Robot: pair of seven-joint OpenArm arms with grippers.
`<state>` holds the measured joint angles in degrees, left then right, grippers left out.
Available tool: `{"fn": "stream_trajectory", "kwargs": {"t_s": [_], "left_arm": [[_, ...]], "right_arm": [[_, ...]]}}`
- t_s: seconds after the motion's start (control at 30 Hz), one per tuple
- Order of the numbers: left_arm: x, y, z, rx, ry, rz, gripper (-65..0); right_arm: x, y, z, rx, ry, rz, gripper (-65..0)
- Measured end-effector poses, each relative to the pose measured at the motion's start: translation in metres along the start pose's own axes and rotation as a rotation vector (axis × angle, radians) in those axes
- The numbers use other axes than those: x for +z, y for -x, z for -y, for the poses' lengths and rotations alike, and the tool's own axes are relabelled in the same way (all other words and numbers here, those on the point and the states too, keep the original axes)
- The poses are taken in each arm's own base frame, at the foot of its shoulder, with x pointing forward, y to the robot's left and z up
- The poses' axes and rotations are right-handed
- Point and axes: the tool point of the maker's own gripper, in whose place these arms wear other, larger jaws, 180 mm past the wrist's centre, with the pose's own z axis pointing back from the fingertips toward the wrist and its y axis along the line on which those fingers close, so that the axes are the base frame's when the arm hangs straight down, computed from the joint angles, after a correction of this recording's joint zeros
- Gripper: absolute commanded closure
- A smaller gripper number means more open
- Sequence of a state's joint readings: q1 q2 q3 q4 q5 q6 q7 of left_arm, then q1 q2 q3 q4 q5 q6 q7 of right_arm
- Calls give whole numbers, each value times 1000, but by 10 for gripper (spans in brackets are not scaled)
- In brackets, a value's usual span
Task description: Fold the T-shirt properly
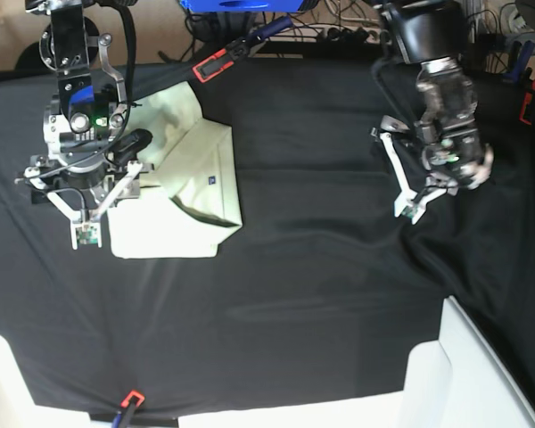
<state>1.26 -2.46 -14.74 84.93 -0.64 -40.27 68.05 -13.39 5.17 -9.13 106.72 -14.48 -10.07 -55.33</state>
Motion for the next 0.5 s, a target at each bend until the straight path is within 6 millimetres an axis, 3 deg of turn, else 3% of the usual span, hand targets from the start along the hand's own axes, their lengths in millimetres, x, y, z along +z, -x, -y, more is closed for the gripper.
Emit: {"fn": "stream_trajectory", "kwargs": {"t_s": [0.17,0.33,0.5], "left_arm": [[13,-27,35,142,272,208,-650],[11,-30,63,195,373,238,-650],[0,-37,111,276,526,246,-650]], "right_arm": [[0,5,-9,-30,-56,-15,-445],[-7,14,5,-116,-56,-50,-444],[-17,36,-3,-155,-95,-131,-443]]}}
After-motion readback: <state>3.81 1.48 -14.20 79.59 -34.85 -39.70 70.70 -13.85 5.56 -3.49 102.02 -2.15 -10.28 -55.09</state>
